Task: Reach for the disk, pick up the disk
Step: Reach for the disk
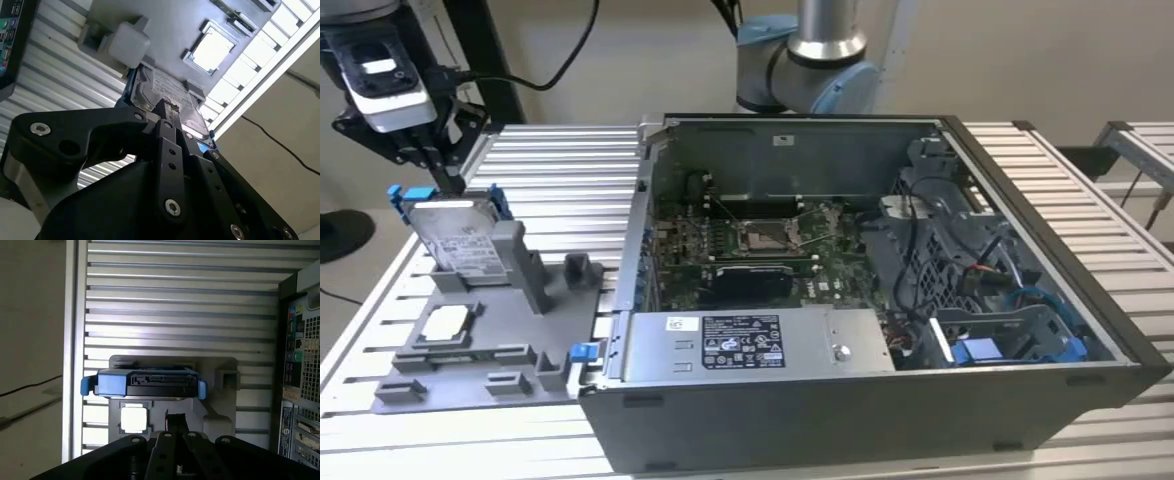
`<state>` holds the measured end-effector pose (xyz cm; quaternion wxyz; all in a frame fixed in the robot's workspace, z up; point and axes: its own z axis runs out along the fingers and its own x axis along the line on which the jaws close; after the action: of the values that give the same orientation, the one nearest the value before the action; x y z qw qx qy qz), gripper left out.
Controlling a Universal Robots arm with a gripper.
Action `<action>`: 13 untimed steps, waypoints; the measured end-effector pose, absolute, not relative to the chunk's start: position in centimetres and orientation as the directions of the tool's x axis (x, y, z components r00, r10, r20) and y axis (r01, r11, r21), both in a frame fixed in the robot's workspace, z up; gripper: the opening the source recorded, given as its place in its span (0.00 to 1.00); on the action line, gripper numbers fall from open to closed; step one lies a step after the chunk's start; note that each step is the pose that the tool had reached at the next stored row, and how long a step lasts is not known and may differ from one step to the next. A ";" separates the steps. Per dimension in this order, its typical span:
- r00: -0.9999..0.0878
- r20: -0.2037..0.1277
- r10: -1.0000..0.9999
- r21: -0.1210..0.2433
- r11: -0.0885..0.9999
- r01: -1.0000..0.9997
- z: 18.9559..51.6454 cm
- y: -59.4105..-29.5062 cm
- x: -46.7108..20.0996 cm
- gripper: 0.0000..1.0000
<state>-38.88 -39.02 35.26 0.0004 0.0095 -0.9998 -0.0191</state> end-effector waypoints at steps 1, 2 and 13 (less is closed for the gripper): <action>-1.000 0.001 -0.019 0.038 0.999 -0.019 35.3 -38.9 -39.0 0.00; -1.000 0.001 -0.019 0.038 0.999 -0.019 35.3 -38.8 -39.2 0.00; -1.000 0.000 -0.019 0.038 0.999 -0.019 35.1 -37.4 -42.2 0.00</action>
<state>-42.19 -37.43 35.10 0.0004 0.0096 -0.9998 -0.0191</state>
